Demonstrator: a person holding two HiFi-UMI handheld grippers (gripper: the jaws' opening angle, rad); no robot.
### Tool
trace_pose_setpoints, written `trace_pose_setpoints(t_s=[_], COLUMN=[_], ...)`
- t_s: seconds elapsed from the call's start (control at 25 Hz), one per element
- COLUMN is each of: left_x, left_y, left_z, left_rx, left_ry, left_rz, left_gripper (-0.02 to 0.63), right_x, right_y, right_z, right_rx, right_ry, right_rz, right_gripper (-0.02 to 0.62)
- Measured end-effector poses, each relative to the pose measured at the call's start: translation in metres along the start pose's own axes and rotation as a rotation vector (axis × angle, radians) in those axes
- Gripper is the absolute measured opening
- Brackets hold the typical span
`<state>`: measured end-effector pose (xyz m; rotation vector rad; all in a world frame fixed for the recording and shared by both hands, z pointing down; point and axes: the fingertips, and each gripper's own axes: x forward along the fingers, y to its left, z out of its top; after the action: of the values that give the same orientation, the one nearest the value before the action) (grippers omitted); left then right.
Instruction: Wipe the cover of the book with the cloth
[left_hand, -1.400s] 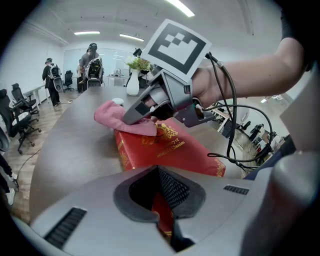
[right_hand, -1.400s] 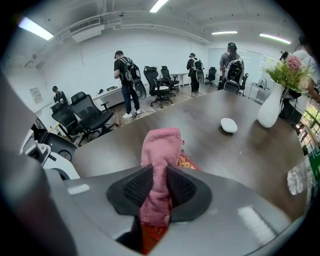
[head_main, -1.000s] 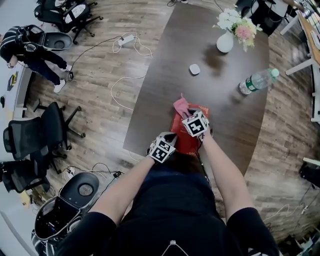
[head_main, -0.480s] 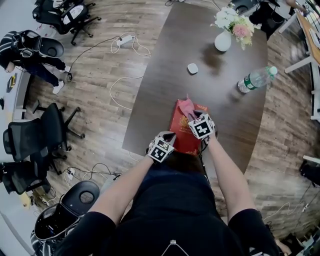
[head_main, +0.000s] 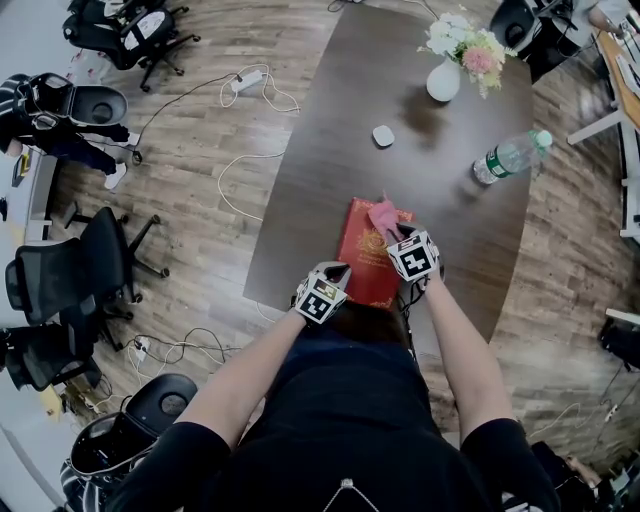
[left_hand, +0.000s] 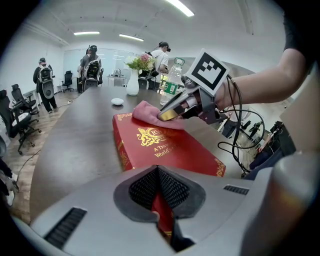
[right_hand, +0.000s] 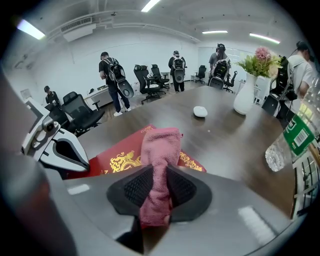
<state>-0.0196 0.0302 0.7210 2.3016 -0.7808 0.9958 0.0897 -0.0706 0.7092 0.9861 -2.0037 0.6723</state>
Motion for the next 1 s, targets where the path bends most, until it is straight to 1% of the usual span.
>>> trace_pose_setpoints(t_s=[0.08,0.2,0.4,0.68,0.76,0.88,1.0], left_x=[0.001,0.000,0.000,0.001,-0.002,-0.004,-0.005], left_y=[0.001,0.000,0.001,0.003,0.001,0.001,-0.001], left_z=[0.000,-0.002,0.009,-0.001,0.003,0.009,0.008], left_rx=[0.004,0.001,0.023,0.005,0.006,0.008,0.014], left_ry=[-0.004,0.014,-0.023,0.000,0.006,-0.011,0.000], left_rz=[0.000,-0.006,0.003,0.005,0.001,0.005,0.003], left_gripper=[-0.005,-0.005,-0.005,-0.005,-0.005,-0.005,-0.005], right_x=[-0.002,-0.005,-0.007,-0.015,-0.017,-0.021,-0.024], right_y=[-0.004,-0.008,-0.018,-0.026,-0.028,-0.031,-0.032], right_z=[-0.002,-0.006,-0.014,-0.023,-0.025,-0.029,-0.032], right_rx=[0.006,0.011,0.008,0.043,0.053,0.064,0.070], right_ry=[-0.001,-0.002,-0.006,-0.015,-0.014,-0.007,-0.005], right_rz=[-0.006,-0.015,-0.033,-0.048,-0.050,-0.051,-0.052], right_gripper=[0.094,0.094,0.094,0.094,0.094,0.094,0.094])
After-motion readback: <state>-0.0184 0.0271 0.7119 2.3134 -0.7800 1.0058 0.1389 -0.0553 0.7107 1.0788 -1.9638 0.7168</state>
